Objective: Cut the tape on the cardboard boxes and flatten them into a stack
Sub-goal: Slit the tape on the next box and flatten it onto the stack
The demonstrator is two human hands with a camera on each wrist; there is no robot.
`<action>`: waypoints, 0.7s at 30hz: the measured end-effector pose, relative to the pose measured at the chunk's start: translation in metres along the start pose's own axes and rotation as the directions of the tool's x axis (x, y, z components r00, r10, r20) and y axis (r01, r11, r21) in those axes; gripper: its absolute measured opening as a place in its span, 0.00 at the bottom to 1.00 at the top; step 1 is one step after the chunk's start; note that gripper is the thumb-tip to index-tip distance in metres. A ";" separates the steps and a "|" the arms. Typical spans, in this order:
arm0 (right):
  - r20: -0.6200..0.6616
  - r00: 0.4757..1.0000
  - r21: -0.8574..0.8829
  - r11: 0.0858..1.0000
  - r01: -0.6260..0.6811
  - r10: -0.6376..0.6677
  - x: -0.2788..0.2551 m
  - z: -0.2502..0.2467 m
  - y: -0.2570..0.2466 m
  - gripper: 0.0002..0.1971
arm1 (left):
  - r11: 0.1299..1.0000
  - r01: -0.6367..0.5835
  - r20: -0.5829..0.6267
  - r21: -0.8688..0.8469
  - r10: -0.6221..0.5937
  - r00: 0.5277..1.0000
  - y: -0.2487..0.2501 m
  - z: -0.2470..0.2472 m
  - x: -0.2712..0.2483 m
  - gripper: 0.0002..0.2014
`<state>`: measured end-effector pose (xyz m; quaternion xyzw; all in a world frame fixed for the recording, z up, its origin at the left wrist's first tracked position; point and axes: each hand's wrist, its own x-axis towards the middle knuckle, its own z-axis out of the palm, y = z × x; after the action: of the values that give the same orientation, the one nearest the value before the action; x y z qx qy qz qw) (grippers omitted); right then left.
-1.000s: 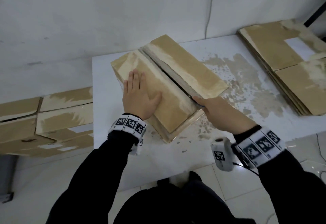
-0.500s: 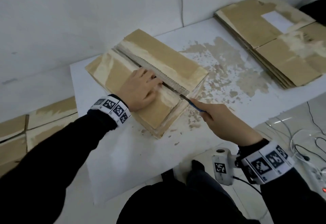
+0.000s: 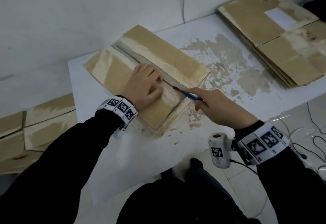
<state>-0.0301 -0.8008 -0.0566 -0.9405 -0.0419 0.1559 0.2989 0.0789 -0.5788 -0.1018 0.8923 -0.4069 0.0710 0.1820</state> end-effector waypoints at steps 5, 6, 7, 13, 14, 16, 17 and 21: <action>0.018 1.000 0.077 0.997 -0.009 0.008 0.004 0.003 0.012 0.23 | 1.000 -0.013 -0.006 0.023 0.014 1.000 0.001 0.000 0.001 0.16; 0.004 1.000 0.072 0.997 0.006 -0.006 0.004 0.005 0.011 0.24 | 1.000 -0.018 -0.005 0.023 0.018 1.000 0.001 0.000 0.001 0.16; -0.011 1.000 0.061 0.998 0.024 -0.024 0.005 0.007 0.010 0.24 | 1.000 -0.022 -0.005 0.021 0.022 1.000 0.001 0.000 0.001 0.16; 0.061 0.997 -0.176 0.982 0.067 -0.057 0.021 -0.008 -0.005 0.24 | 1.000 -0.007 -0.044 0.013 0.008 0.999 0.001 0.001 0.001 0.14; 0.092 0.995 -0.186 0.980 0.067 -0.050 0.021 -0.013 -0.005 0.24 | 1.000 -0.003 -0.051 0.013 0.004 0.999 0.001 0.002 0.001 0.14; 0.149 0.988 -0.099 0.993 0.060 -0.045 0.014 -0.021 0.004 0.23 | 1.000 0.007 -0.068 0.010 -0.006 0.998 0.002 0.003 0.001 0.14; 0.172 0.985 0.004 1.000 0.024 -0.024 0.008 -0.022 0.012 0.22 | 1.000 0.010 -0.078 0.011 -0.009 0.997 0.002 0.003 0.002 0.14; 0.144 0.989 0.366 0.926 -0.089 0.038 -0.013 -0.004 0.027 0.22 | 1.000 -0.005 -0.104 0.015 0.007 0.995 0.002 0.002 0.001 0.15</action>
<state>-0.0412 -0.8278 -0.0654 -0.8553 -0.0012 0.2337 0.4625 0.0781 -0.5821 -0.1031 0.8874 -0.3991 0.1211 0.1963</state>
